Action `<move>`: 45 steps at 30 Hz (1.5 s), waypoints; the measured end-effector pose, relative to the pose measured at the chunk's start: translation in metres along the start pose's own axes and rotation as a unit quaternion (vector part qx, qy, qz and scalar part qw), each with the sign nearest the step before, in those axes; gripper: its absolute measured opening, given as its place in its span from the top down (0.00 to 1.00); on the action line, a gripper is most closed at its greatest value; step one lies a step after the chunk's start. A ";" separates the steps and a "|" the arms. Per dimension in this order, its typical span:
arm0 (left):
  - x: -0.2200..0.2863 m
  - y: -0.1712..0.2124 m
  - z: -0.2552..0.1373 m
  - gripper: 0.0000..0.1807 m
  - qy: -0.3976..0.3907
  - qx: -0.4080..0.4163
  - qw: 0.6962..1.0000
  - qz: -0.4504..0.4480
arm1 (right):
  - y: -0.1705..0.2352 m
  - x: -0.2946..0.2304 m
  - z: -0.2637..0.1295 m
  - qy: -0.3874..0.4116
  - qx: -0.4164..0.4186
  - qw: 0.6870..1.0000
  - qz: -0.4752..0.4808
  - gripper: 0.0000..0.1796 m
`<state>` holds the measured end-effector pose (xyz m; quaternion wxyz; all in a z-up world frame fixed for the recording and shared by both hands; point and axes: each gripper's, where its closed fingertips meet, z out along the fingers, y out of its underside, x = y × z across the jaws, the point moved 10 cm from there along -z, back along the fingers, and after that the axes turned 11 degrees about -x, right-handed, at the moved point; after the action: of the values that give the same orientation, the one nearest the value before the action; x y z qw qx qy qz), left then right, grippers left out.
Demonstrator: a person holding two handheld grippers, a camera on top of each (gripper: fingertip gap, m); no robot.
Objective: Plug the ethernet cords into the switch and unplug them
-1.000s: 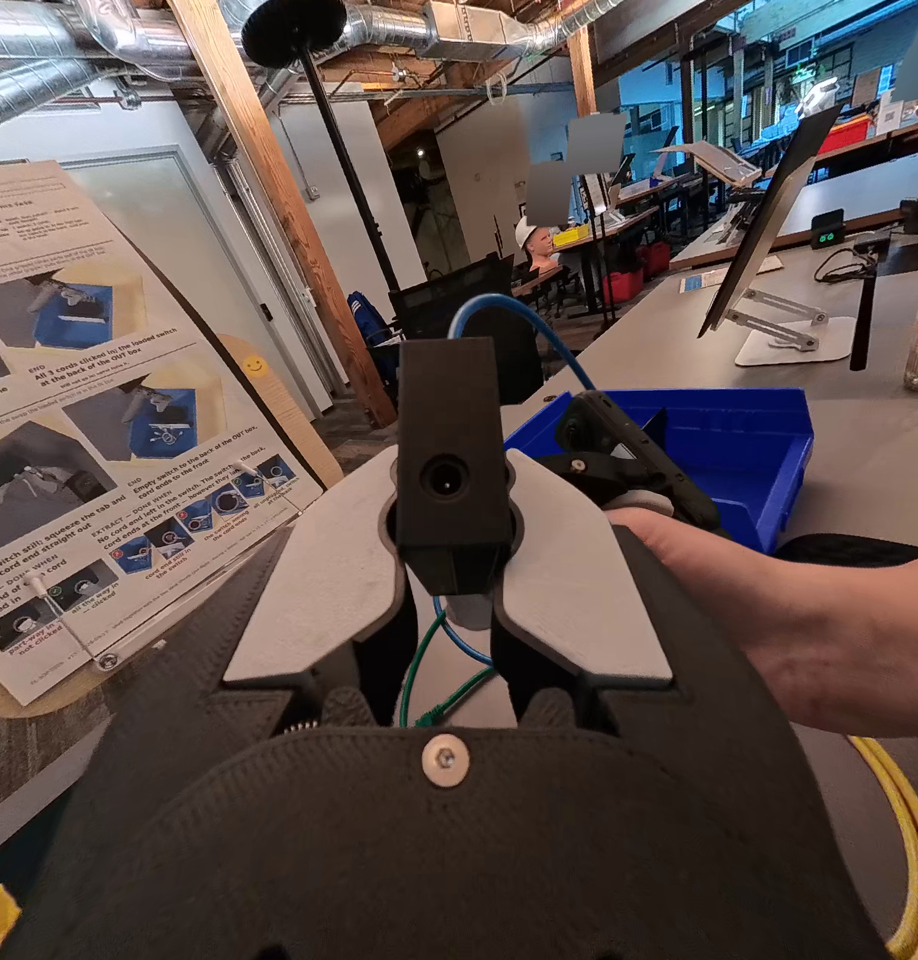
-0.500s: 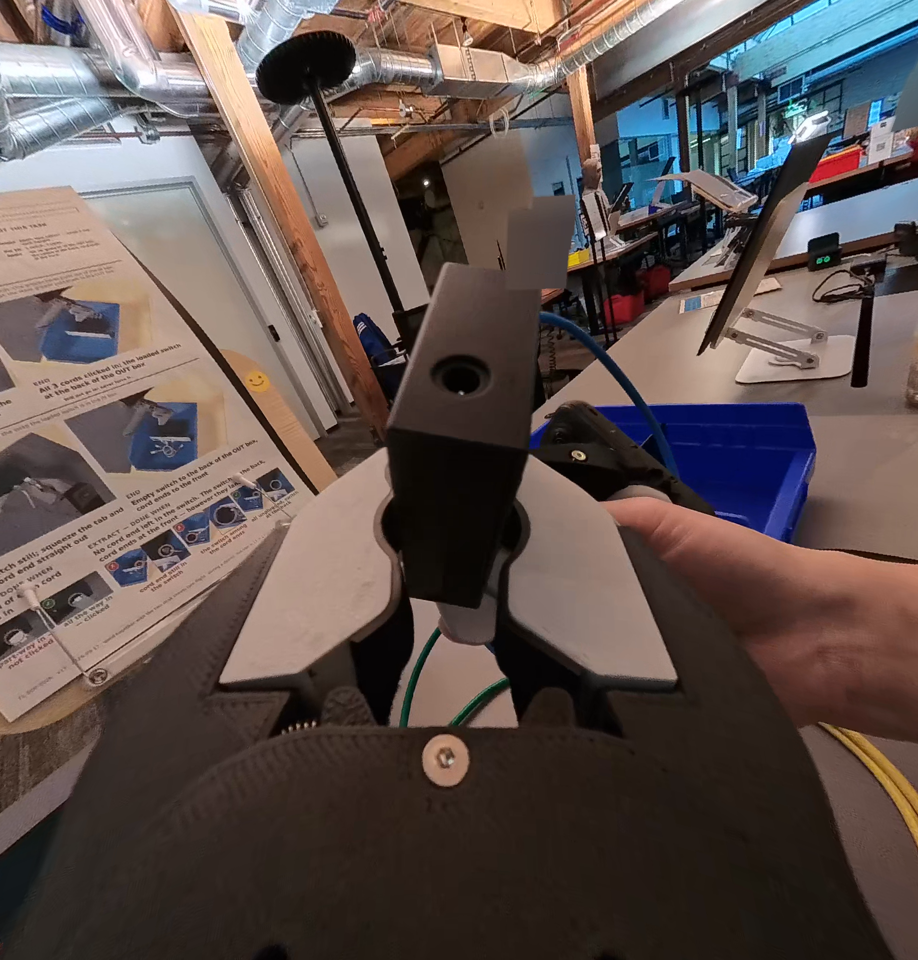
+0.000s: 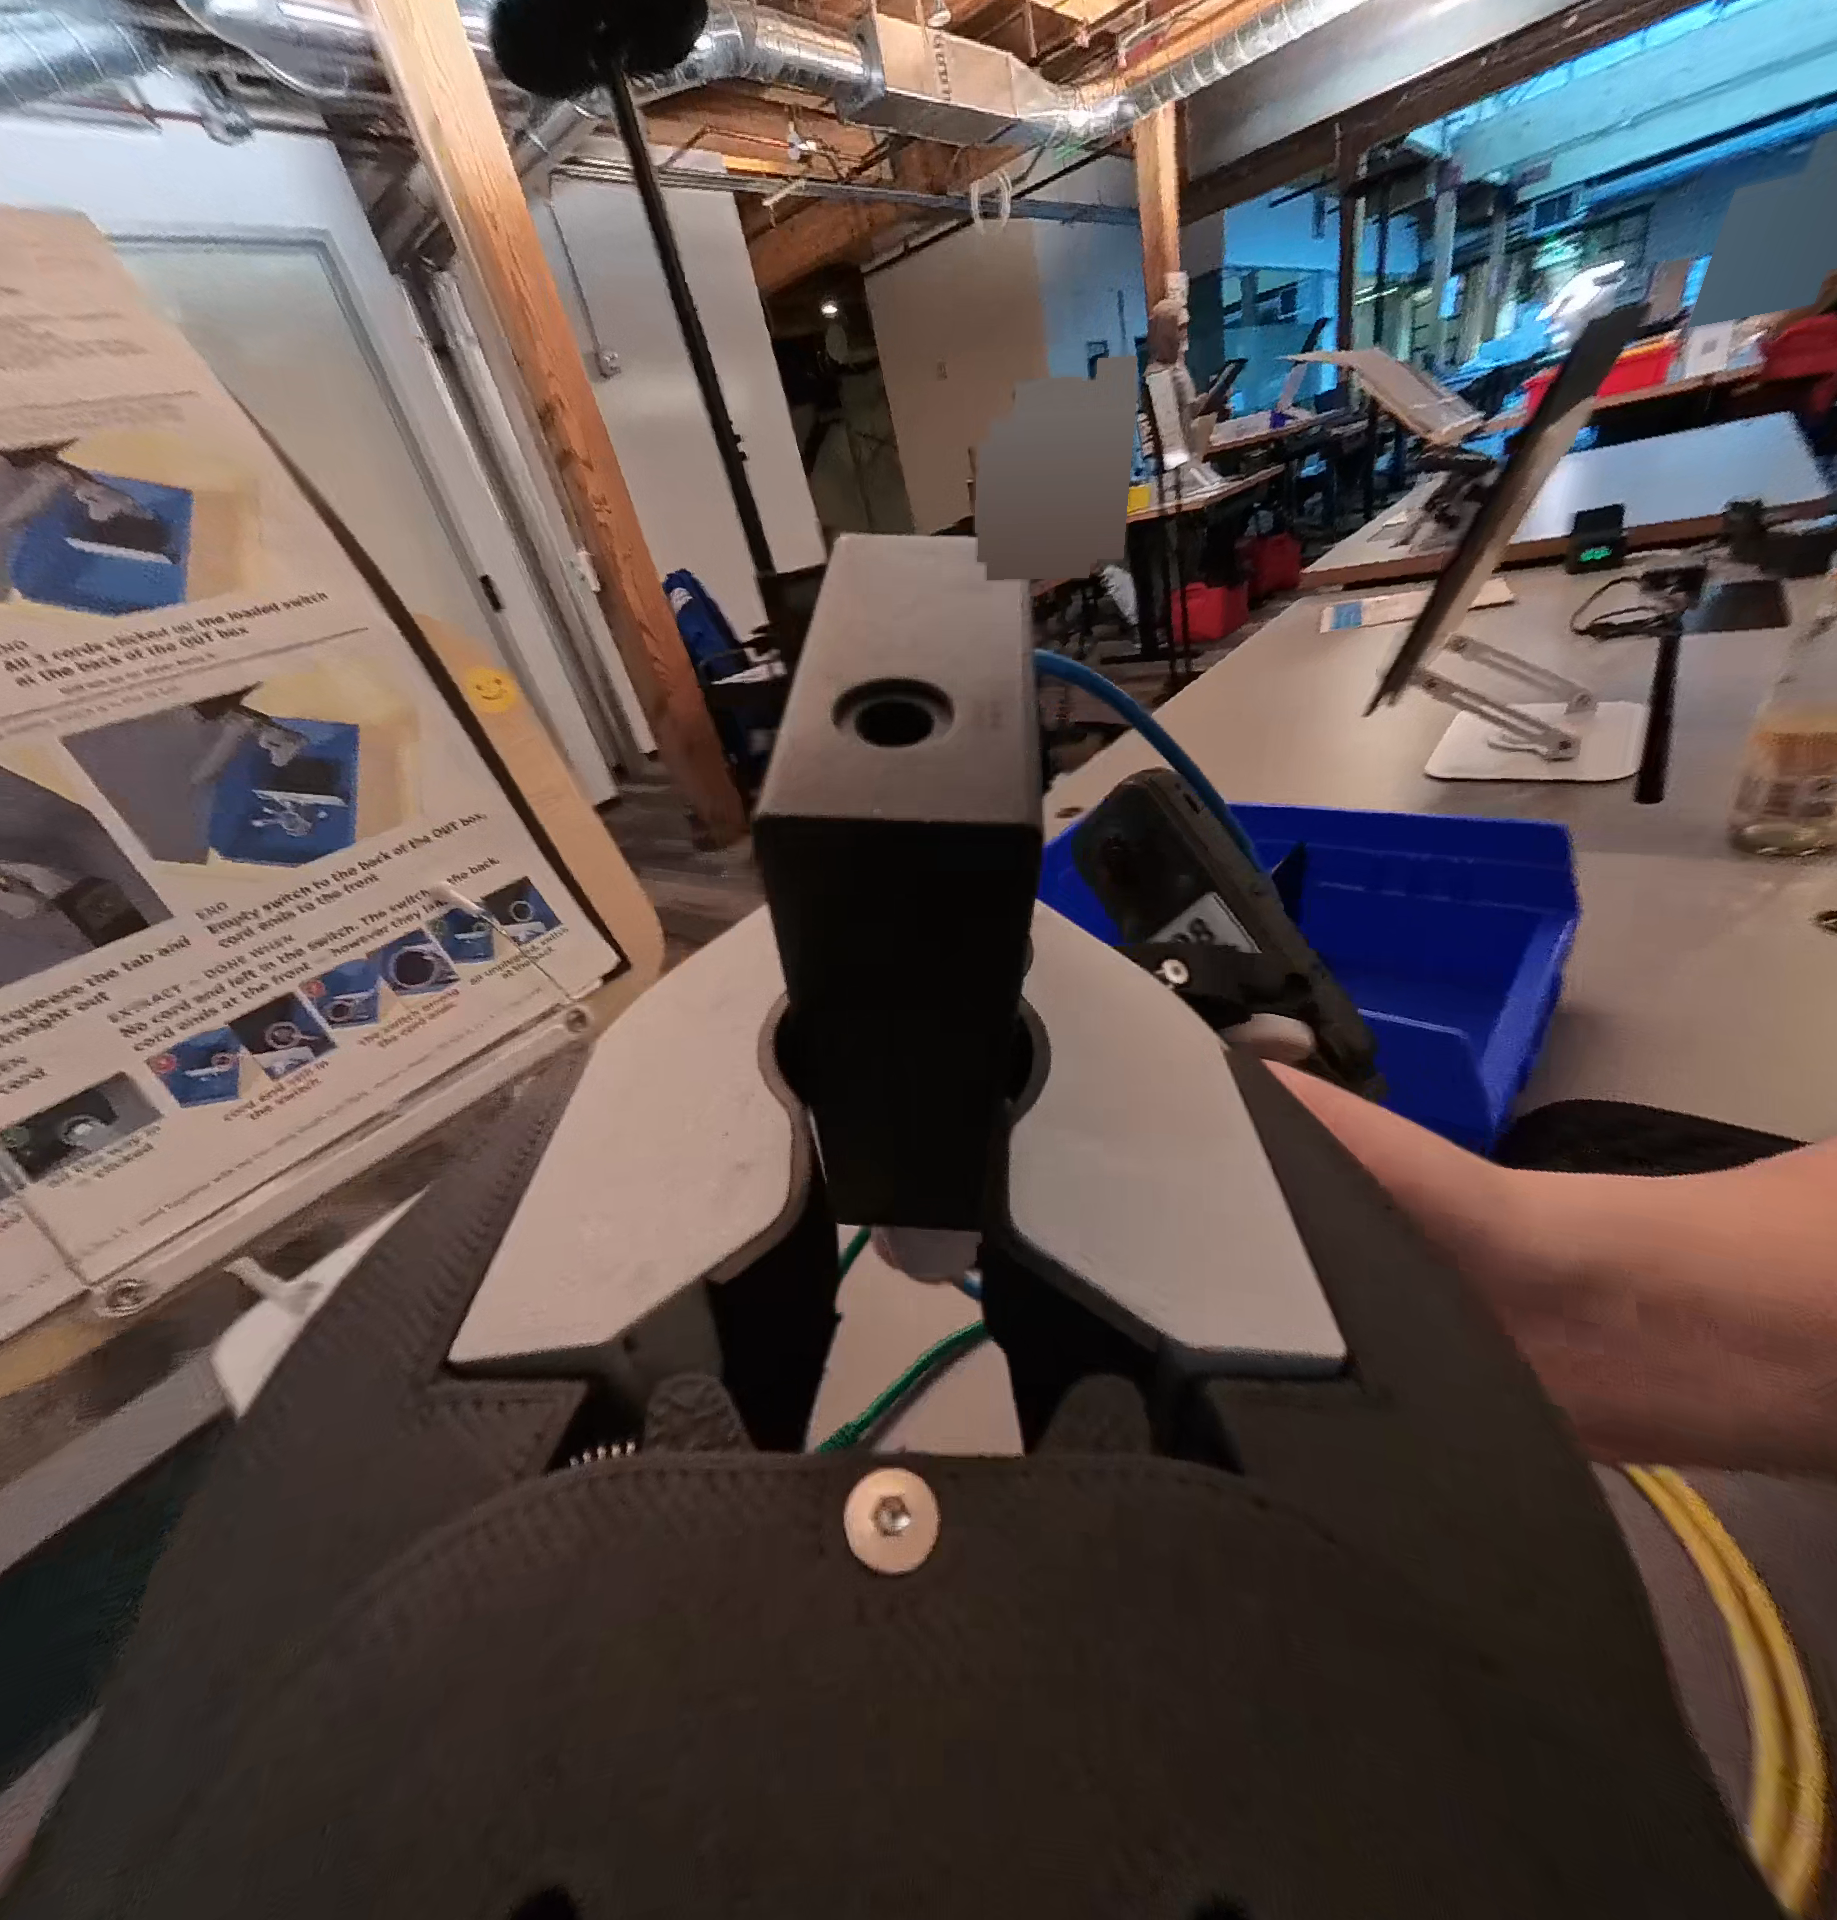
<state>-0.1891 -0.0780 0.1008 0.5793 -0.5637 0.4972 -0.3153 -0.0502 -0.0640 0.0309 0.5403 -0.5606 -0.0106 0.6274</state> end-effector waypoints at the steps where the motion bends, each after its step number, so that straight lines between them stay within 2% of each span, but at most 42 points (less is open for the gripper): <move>1: -0.004 0.000 -0.001 0.84 0.013 -0.001 1.000 -0.014 | -0.005 0.003 -0.002 0.002 -0.003 0.999 -0.035 0.94; 5: -0.018 0.003 -0.003 0.84 0.055 0.011 0.996 -0.074 | -0.022 0.005 -0.008 0.032 -0.027 0.989 -0.140 0.94; 8: -0.022 0.009 0.002 0.84 0.031 0.003 0.998 -0.046 | -0.030 -0.002 -0.012 0.070 -0.022 0.987 -0.140 0.94; 12: -0.018 0.026 0.020 0.84 0.037 -0.039 0.998 -0.036 | -0.030 -0.001 -0.016 0.077 -0.006 0.995 -0.058 0.94; 16: -0.016 0.044 0.035 0.83 0.001 -0.099 0.995 -0.003 | -0.024 0.026 -0.026 0.076 0.028 0.994 0.072 0.94; 19: -0.017 0.055 0.043 0.83 -0.003 -0.127 0.992 -0.007 | -0.019 0.045 -0.031 0.078 0.044 0.988 0.128 0.94; 23: -0.023 0.061 0.046 0.79 -0.004 -0.147 0.989 -0.029 | -0.017 0.052 -0.031 0.075 0.044 0.986 0.145 0.94; 26: -0.024 0.062 0.048 0.80 0.004 -0.153 0.988 -0.035 | -0.016 0.054 -0.032 0.069 0.049 0.984 0.160 0.94; 38: -0.019 0.062 0.049 0.78 -0.023 -0.164 0.986 0.018 | -0.007 0.064 -0.031 0.041 0.065 0.969 0.236 0.94; 45: -0.019 0.059 0.046 0.77 -0.025 -0.158 0.987 0.028 | -0.008 0.059 -0.030 0.033 0.063 0.969 0.237 0.94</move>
<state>-0.1635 -0.0349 0.0419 0.5038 -0.6418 0.5417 -0.2021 -0.0109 -0.0377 -0.0164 0.4108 -0.5321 0.1801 0.7181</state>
